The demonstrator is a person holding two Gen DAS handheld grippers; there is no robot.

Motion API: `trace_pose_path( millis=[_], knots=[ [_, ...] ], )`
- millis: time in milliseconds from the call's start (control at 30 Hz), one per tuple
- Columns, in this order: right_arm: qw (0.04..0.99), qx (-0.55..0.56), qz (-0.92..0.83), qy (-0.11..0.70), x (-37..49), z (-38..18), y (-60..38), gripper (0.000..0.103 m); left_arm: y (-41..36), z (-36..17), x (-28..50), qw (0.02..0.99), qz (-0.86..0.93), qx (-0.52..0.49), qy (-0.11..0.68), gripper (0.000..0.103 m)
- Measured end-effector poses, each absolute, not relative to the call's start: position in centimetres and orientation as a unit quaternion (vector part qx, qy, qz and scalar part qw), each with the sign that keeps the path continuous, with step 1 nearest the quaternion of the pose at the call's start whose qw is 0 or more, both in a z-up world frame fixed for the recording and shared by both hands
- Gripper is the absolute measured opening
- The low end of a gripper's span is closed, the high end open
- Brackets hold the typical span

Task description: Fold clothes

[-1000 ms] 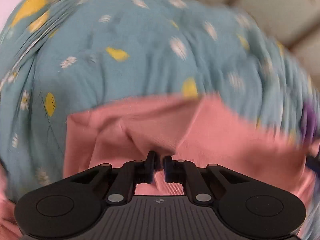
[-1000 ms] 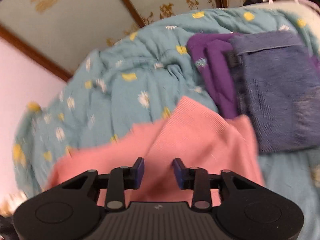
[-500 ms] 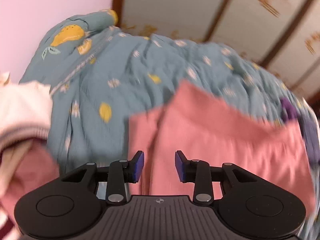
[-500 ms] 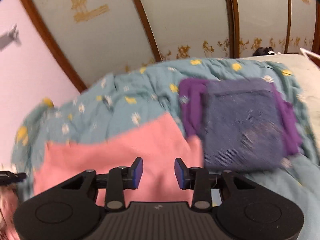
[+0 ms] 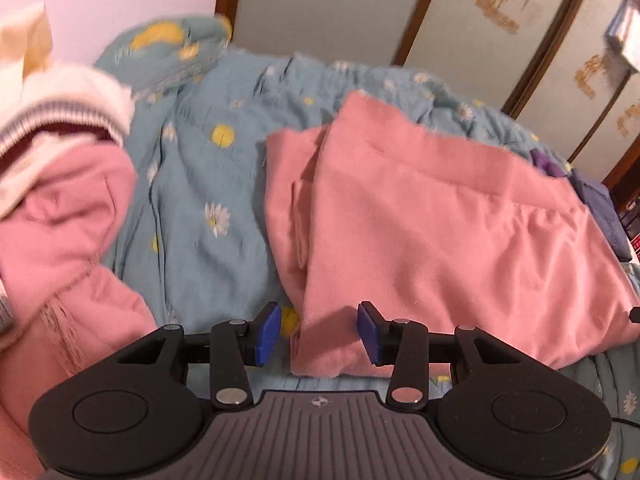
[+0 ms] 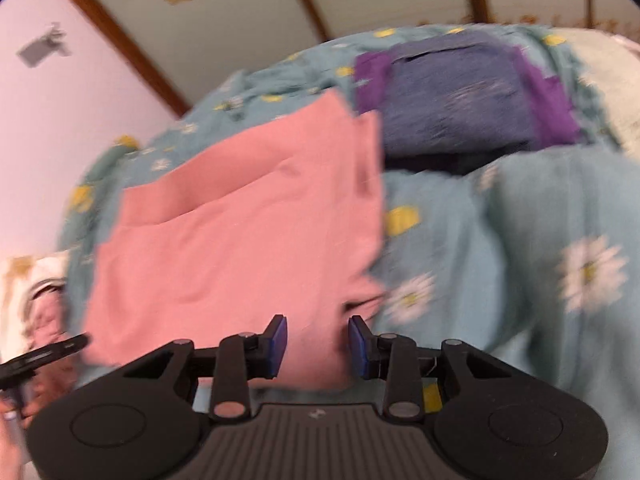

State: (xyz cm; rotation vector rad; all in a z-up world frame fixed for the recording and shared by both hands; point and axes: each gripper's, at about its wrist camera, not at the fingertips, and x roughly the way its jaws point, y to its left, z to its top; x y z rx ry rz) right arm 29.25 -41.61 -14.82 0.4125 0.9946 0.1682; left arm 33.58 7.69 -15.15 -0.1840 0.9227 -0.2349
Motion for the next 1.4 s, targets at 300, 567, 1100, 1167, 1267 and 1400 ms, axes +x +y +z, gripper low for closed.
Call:
trace_pose_path(
  millis=[300, 567, 1100, 1167, 1267, 1400],
  knots=[
    [0.853, 0.173, 0.094, 0.484, 29.5, -16.9, -40.4, 0.004, 5.6, -17.5, 33.7, 0.873, -0.115, -0.031, 0.473, 0.011],
    [0.859, 0.252, 0.076, 0.439, 26.3, -12.7, -44.7, 0.003, 10.0, -12.6, 31.5, 0.873, -0.139, -0.096, 0.458, 0.005],
    [0.839, 0.176, 0.049, 0.513, 24.2, -13.9, -42.7, 0.003, 10.7, -18.4, 29.0, 0.811, -0.068, -0.047, 0.579, 0.006],
    [0.829, 0.195, 0.044, 0.522, 24.6, -14.4, -43.2, 0.004, 11.2, -18.8, 28.3, 0.809, -0.058, -0.033, 0.584, 0.003],
    [0.832, 0.215, 0.037, 0.509, 23.3, -12.6, -44.2, 0.017, 12.3, -16.8, 27.0, 0.825, -0.056, -0.06, 0.559, 0.004],
    [0.861, 0.174, -0.005, 0.478, 22.5, -9.8, -44.6, 0.024, 9.6, -11.8, 28.4, 0.864, -0.078, -0.065, 0.493, 0.02]
  ],
)
